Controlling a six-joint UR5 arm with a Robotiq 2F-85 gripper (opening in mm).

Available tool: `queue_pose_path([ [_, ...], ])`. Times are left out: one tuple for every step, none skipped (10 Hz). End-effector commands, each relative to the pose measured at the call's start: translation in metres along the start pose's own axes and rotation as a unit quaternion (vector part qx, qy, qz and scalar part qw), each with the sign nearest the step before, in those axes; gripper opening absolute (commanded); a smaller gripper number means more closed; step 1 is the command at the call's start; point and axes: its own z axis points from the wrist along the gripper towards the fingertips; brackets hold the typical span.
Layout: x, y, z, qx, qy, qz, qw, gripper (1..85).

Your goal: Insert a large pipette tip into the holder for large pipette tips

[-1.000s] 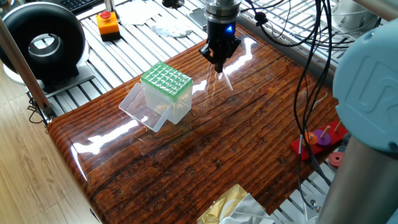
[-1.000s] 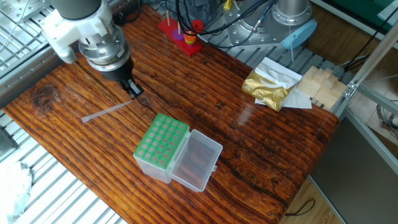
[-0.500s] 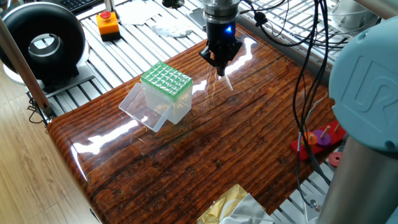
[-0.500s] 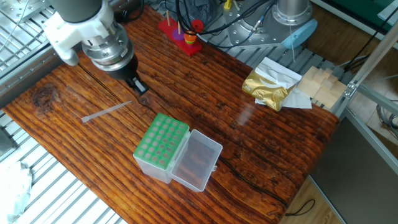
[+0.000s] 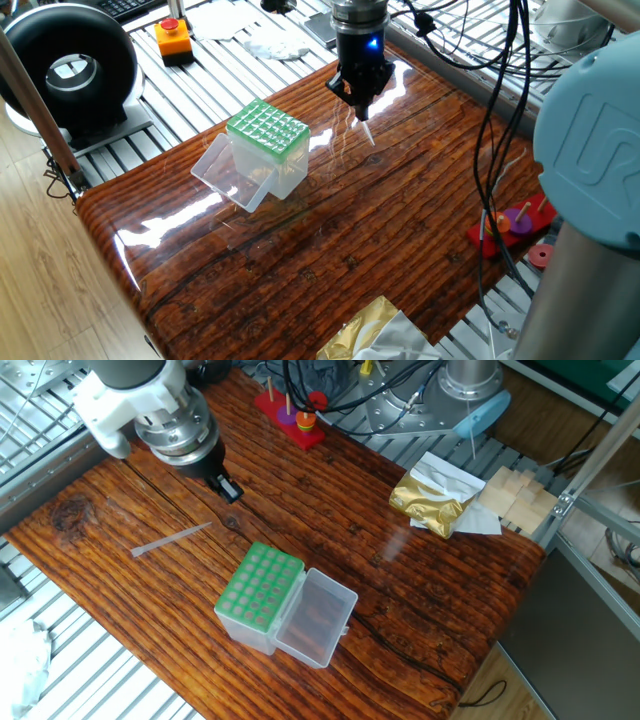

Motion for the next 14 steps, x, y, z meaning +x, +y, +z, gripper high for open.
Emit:
queue_pose_path([
  [0.004, 0.002, -0.001, -0.001, 0.008, 0.002, 1.0000, 1.0],
  [-0.002, -0.001, 0.004, 0.005, 0.005, 0.009, 0.9999, 1.0],
  [-0.004, -0.005, 0.006, 0.012, 0.003, 0.007, 0.9999, 1.0],
  [-0.002, -0.007, 0.003, 0.014, 0.003, -0.001, 0.9999, 1.0],
  [0.003, -0.003, -0.003, 0.010, 0.006, -0.006, 0.9999, 1.0],
  [0.010, 0.005, -0.007, 0.008, 0.017, -0.011, 0.9998, 1.0],
  [0.015, 0.015, -0.009, 0.003, 0.027, -0.008, 0.9996, 1.0],
  [0.016, 0.013, -0.010, 0.016, 0.022, -0.016, 0.9995, 1.0],
  [0.023, 0.014, -0.011, 0.016, 0.031, -0.019, 0.9992, 1.0],
  [0.020, 0.015, -0.013, 0.013, 0.023, -0.026, 0.9993, 1.0],
  [0.014, 0.009, -0.013, 0.023, 0.012, -0.036, 0.9990, 1.0],
  [0.012, 0.002, -0.013, 0.035, 0.008, -0.046, 0.9983, 1.0],
  [0.006, 0.001, -0.013, 0.038, -0.002, -0.060, 0.9974, 1.0],
  [0.004, 0.018, -0.012, 0.005, -0.007, -0.058, 0.9983, 1.0],
])
